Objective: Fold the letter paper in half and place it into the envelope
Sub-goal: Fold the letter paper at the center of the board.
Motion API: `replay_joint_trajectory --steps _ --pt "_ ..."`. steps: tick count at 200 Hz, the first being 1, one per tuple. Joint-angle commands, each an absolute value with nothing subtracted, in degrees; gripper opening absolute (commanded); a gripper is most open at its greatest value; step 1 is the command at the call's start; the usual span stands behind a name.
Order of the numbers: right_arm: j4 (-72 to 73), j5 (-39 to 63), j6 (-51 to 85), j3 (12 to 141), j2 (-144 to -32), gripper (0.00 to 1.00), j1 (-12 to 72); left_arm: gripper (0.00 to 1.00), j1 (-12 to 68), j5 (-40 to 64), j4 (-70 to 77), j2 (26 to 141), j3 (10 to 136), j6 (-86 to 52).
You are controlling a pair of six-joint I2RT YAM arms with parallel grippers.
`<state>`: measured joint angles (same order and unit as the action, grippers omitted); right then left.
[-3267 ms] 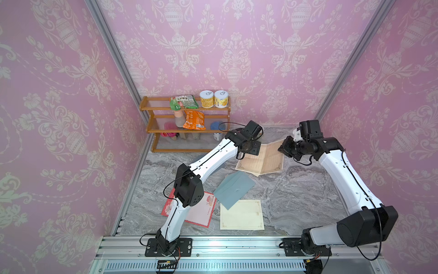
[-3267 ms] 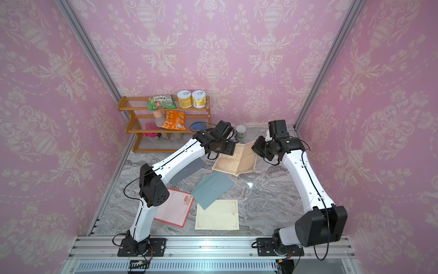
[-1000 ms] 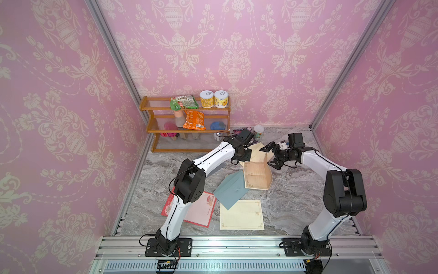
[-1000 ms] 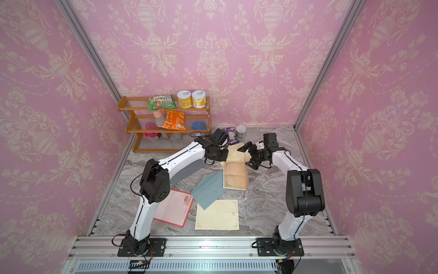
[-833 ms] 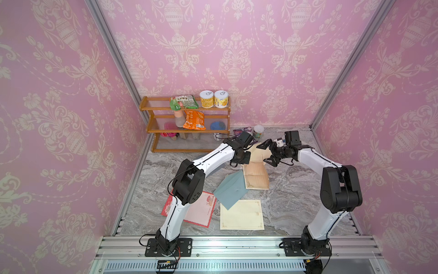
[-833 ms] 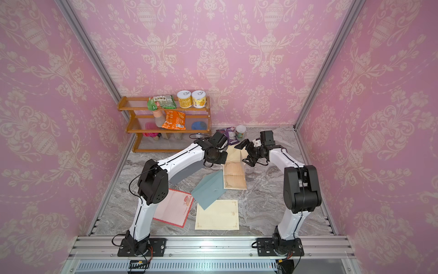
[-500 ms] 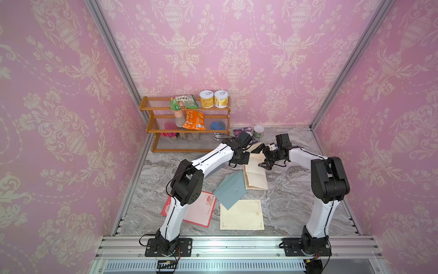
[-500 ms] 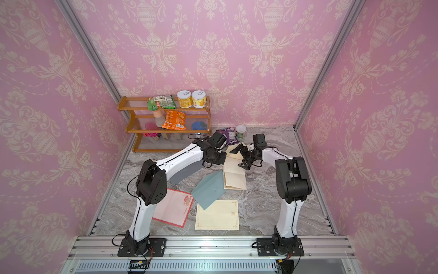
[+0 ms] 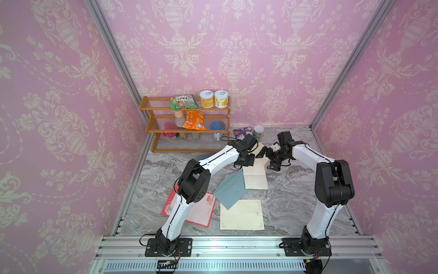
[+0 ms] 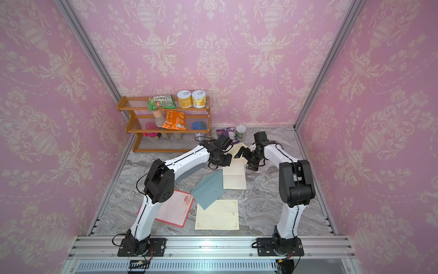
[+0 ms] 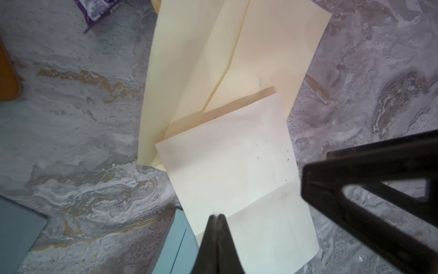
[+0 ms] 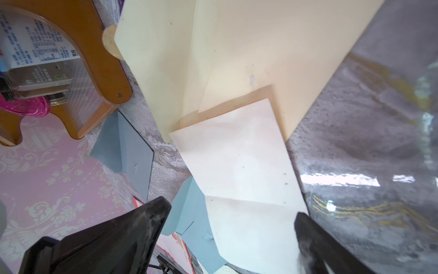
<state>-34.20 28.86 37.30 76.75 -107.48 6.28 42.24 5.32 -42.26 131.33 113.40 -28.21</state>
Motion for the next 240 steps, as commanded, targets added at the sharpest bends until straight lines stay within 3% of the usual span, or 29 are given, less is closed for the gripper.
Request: replay_joint_trajectory --steps 1,142,240 --pt "-39.8 25.3 32.5 76.6 -107.3 1.00 5.9 0.00 42.8 7.7 -43.0 133.5 114.0 -29.4" --pt "-34.4 31.3 32.4 63.8 -108.3 1.00 5.0 0.00 41.9 9.4 -41.9 136.7 106.8 -29.1" --pt "-20.4 38.4 41.8 53.3 -106.0 0.99 3.9 0.00 41.9 11.4 -41.8 138.1 106.0 -29.6"
